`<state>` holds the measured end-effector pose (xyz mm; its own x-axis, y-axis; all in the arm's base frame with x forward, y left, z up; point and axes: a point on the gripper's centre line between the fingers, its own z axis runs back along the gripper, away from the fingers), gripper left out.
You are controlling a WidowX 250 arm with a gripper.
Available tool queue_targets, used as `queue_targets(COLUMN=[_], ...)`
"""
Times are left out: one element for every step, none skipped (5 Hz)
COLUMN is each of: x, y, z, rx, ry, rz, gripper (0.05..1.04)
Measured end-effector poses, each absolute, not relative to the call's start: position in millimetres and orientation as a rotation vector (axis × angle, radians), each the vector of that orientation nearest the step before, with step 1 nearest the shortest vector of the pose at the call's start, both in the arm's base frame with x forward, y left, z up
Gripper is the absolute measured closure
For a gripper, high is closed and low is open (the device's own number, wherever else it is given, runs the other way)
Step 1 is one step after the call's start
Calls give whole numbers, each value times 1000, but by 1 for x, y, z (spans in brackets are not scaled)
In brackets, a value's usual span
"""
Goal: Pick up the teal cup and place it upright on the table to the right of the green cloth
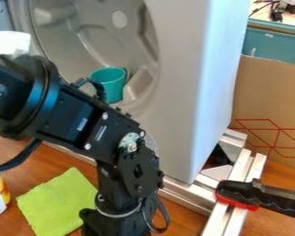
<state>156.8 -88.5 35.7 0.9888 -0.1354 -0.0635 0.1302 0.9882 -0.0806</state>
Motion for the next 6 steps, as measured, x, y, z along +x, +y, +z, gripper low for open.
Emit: queue_targets(x=[154,159,162,164,166,166], y=[-88,-92,-92,-91,-90,-89], z=[18,6,1,-3,-3,-3], rx=[-60,-31,-19,-11,-16,-20], ry=[130,141,144,146,137,144], rz=[-141,-152,-146,-151,-160,-160], gripper=[83,83,83,114,391,691])
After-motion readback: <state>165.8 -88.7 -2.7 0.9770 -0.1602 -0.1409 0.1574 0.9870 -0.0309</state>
